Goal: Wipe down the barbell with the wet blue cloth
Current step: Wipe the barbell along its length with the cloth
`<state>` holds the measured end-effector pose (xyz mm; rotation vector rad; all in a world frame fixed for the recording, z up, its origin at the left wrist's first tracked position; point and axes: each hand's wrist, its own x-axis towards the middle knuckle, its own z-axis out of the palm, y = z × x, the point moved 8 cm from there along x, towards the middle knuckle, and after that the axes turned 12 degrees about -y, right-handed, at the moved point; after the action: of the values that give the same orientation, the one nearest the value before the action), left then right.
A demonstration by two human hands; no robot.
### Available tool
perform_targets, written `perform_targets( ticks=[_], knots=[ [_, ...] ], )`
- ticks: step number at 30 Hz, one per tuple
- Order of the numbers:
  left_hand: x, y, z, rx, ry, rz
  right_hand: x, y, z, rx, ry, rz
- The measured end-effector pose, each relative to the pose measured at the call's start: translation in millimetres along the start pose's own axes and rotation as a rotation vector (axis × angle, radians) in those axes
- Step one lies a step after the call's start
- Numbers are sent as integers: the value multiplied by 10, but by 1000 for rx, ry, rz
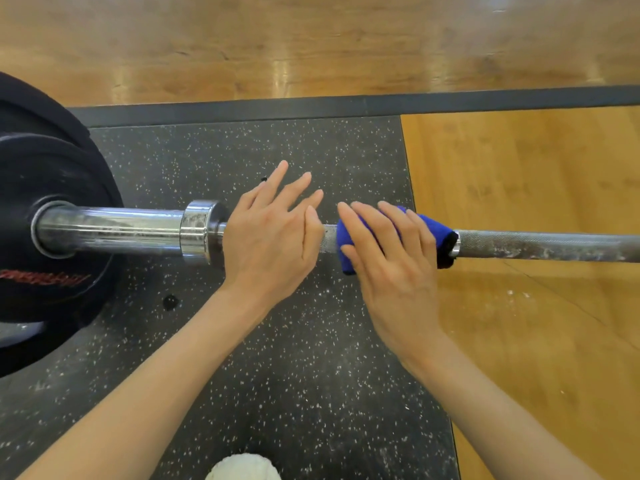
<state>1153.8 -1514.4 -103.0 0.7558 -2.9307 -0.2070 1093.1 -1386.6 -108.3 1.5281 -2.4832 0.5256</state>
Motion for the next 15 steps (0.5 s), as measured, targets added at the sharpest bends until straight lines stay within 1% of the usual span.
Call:
perform_targets(
  ticks=[2,3,5,7,8,10,12,13,15],
  knots=[
    [54,-31,2,3,0,6,35,88,-23,-41,-46,-111],
    [83,-44,10,0,-11,5,3,204,-67,-60,-60,-130],
    [141,-66,33,-11,-25,-7,-23,387,-152,-44,-50,-41],
    [209,-89,62,-6,-58,-24,80,269,-89,4,-25,49],
    [249,-99,73,-5,-96,-32,145,141,-19,21,-25,52],
    [326,-109,82,-23,-168,-28,269,-22,61,38,-31,-35],
    [406,-140,110,-62,-215,-25,289,103,47,8,-52,-115],
    [438,-156,103,-80,-213,-25,255,228,10,-9,-44,-112],
    [494,-140,25,-44,-119,43,222,410,-48,-1,-14,-25]
  ],
)
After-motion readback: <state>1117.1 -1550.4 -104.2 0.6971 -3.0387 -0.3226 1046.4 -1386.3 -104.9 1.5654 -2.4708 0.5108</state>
